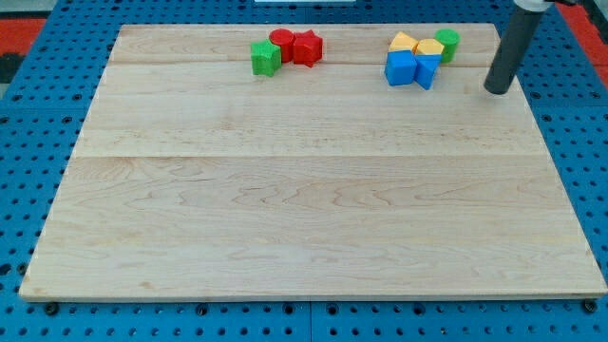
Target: Push the green circle into the yellow hexagon
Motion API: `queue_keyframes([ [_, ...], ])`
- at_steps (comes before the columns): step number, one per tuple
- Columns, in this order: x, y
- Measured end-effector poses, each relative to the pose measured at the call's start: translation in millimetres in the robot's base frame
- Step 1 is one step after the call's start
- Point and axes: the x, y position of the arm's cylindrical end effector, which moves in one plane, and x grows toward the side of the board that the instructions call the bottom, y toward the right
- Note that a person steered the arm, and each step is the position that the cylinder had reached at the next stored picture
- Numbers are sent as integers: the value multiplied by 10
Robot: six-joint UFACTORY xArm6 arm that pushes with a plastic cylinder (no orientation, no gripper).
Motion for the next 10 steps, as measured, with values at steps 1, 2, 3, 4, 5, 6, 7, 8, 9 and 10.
queue_keyframes([
  [1,0,223],
  [2,0,374],
  [3,0,551],
  [4,-59,782],
  [5,-650,782],
  [6,-999,587],
  [7,-1117,-56],
  [8,-1062,-879],
  [9,-802,-1357],
  [10,-569,-1113],
])
